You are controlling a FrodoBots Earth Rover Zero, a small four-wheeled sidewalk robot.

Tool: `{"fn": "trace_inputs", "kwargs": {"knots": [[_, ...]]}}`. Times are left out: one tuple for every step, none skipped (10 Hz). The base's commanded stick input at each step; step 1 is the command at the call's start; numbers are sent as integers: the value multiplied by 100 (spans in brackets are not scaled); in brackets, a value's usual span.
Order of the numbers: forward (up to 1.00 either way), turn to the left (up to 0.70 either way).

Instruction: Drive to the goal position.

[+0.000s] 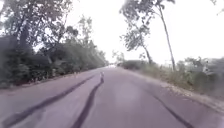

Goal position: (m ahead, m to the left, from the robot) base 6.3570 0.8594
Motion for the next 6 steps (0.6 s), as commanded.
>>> {"fn": "trace_inputs", "kwargs": {"knots": [[100, 0], [100, 0], [100, 0], [100, 0], [100, 0], [100, 0]]}}
